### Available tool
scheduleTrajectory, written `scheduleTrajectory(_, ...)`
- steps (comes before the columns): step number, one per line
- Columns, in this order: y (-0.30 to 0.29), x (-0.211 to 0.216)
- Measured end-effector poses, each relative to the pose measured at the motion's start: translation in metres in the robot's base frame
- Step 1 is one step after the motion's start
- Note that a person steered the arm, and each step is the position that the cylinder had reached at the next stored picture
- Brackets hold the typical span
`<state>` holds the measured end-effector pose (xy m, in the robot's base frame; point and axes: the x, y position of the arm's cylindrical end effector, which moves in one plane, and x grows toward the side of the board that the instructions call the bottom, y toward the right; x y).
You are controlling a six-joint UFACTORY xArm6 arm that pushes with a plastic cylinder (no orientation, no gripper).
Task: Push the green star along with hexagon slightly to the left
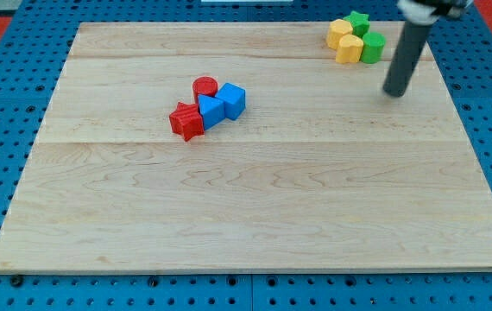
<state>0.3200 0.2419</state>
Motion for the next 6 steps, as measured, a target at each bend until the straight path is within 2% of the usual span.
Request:
scheduleTrajectory(1, 0.096, -0.069)
scheduleTrajectory(2, 0.059, -0.115)
scheduleTrajectory(3, 0.010, -0.124)
scheduleTrajectory(4, -0.078, -0.124)
scheduleTrajectory(5, -0.104, -0.109)
scheduleTrajectory(6, -0.057, -0.101)
